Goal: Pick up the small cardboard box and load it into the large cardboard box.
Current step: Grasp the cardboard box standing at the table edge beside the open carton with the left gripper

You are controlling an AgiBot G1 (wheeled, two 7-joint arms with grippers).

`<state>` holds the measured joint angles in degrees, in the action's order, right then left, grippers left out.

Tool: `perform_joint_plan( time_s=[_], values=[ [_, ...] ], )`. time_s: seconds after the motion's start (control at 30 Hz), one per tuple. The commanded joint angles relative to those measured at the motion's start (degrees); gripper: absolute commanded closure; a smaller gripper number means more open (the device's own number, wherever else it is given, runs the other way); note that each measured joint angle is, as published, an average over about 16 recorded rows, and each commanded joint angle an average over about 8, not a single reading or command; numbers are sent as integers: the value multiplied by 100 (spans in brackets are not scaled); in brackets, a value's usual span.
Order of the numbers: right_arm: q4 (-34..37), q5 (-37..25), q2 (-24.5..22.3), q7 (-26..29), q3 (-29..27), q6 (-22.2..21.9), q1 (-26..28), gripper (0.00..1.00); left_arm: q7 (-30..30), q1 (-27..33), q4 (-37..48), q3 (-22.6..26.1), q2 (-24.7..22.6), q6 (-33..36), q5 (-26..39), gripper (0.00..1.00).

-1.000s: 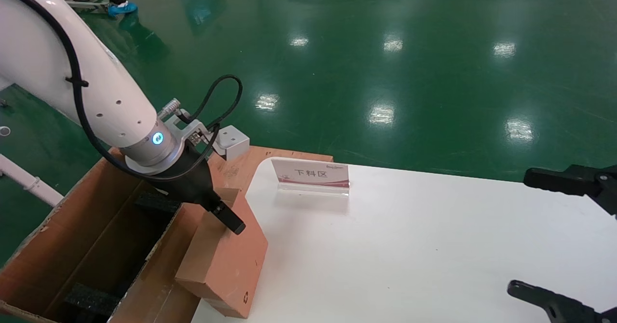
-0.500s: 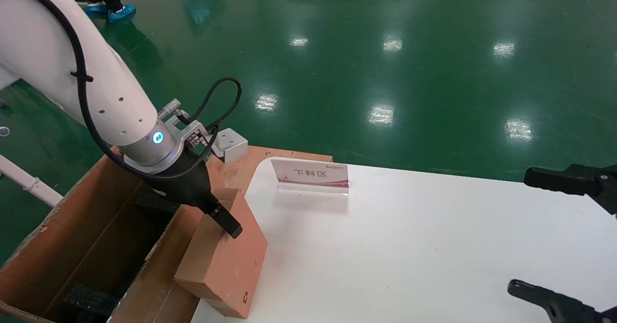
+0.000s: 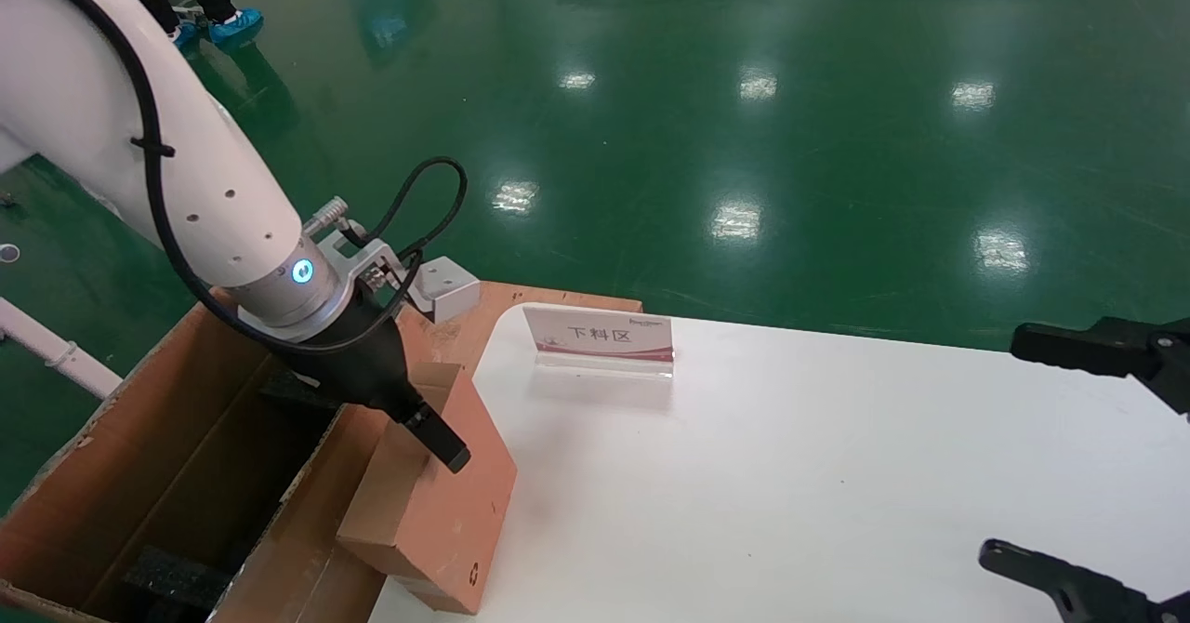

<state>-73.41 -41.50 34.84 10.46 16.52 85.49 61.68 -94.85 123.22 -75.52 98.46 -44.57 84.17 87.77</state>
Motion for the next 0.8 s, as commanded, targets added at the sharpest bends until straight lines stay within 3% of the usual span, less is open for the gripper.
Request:
perform_joint_plan(
  time_s=[0.03,0.17,0.23,0.8],
  values=[
    [0,0,0,0,0,0,0,28,0,-5,2,-5,2,-3,-10,53],
    [1,0,0,0,0,0,0,78,-3,0,2,1,-8,1,21,100],
    [0,0,0,0,0,0,0,100,-4,3,2,4,-11,4,33,100],
    [0,0,0,0,0,0,0,100,-10,14,2,18,-26,16,83,100]
  ],
)
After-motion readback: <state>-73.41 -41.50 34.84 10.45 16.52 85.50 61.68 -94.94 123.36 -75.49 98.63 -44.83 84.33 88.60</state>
